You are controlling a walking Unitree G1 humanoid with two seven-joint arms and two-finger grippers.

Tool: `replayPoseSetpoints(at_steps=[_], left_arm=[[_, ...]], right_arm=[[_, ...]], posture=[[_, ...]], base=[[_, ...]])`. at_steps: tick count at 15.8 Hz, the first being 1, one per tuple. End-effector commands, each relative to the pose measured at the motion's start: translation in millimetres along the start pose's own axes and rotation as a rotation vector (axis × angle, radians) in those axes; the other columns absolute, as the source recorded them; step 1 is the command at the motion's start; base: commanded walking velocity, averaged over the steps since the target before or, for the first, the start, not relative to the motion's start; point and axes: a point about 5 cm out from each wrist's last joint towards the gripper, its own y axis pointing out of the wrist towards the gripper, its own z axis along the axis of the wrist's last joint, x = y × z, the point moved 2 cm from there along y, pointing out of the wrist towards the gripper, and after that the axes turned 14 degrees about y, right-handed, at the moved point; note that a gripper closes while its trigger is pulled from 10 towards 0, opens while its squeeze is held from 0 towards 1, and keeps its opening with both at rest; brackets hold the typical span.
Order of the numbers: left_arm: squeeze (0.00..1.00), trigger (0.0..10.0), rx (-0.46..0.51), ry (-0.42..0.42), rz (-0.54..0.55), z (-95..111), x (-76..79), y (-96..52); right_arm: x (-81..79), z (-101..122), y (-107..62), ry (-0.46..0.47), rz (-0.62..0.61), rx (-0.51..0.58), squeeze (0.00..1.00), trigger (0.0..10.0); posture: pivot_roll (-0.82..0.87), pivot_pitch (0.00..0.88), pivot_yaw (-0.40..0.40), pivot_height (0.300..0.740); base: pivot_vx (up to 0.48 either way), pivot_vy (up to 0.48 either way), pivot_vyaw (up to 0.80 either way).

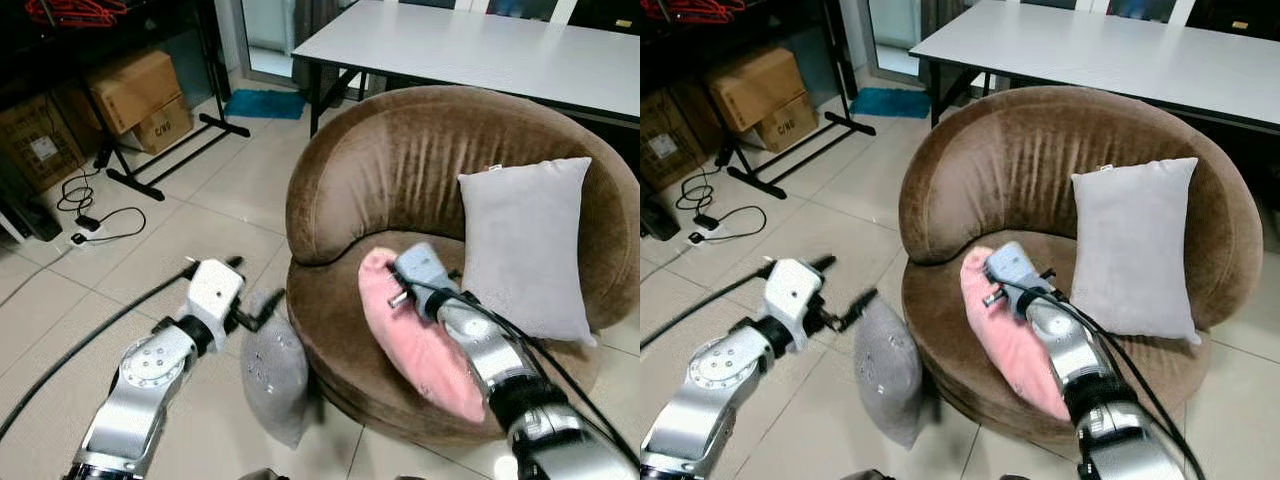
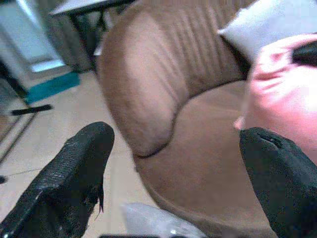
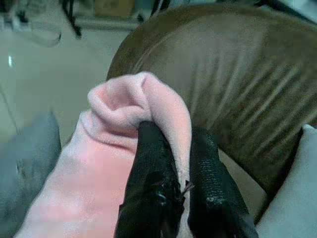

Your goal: Move the pillow to the sofa from floor

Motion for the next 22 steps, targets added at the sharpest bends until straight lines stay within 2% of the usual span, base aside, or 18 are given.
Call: replayPoseSetpoints(at_steps=[1,4,10,13,14,15,16,19,20,22], left_arm=[[0.00,10.0,-0.008,0.005,0.054,-1,-5.5,-1.1],[0.00,10.0,-0.011,0.000,0.070,-2,-5.0,2.1],[0.00,10.0,-0.009,0.019,0.085,-1,-4.3,6.9],[0.00,10.0,-0.008,0.024,0.093,-2,-5.0,7.1],[0.00,10.0,-0.006,0.027,0.097,-1,-5.5,7.0],[0.00,10.0,-0.003,0.014,0.116,-1,-7.0,6.7],[0.00,10.0,0.006,0.014,0.126,0,-7.9,6.5],[0.00,10.0,0.015,0.014,0.139,1,-10.4,6.8],[0.00,10.0,0.053,0.019,0.125,5,-10.1,7.3],[0.00,10.0,0.055,0.015,0.122,5,-9.4,7.3]], right_arm=[[-5.0,17,-2.5,0.056,0.004,0.103,0.00,0.0],[-14.5,24,-4.3,0.071,0.026,0.142,0.00,0.0],[-8.2,34,-4.0,0.020,0.026,0.145,0.00,0.0],[-8.4,38,-2.9,0.032,0.025,0.152,0.00,0.3],[-9.2,39,-3.1,0.038,0.020,0.155,0.00,3.3],[-10.6,38,-4.2,0.105,0.013,0.165,0.00,10.0],[-9.7,36,-4.7,0.155,0.002,0.154,0.00,10.0],[-7.5,35,-7.7,0.162,-0.008,0.158,0.00,10.0],[-4.7,35,-8.9,0.159,-0.050,0.162,0.00,10.0],[-5.3,37,-9.5,0.184,-0.053,0.169,0.00,10.0]], posture=[[-0.08,0.000,0.036,0.740],[-0.09,0.000,0.036,0.740],[-0.09,0.000,0.029,0.740],[-0.08,0.000,0.021,0.740],[-0.08,0.000,0.021,0.740],[-0.08,0.000,0.017,0.740],[-0.08,0.000,0.016,0.740],[-0.08,0.000,0.015,0.740],[-0.08,0.000,0.016,0.740],[-0.08,0.000,0.018,0.740]], base=[[0.000,0.000,0.00],[0.000,-0.303,0.00],[0.000,-0.453,0.00],[0.000,-0.450,0.00],[0.000,-0.446,0.00],[0.000,0.000,0.00],[0.000,0.000,0.00],[0.000,0.000,0.00],[0.281,0.000,0.00],[0.311,0.000,0.66]])
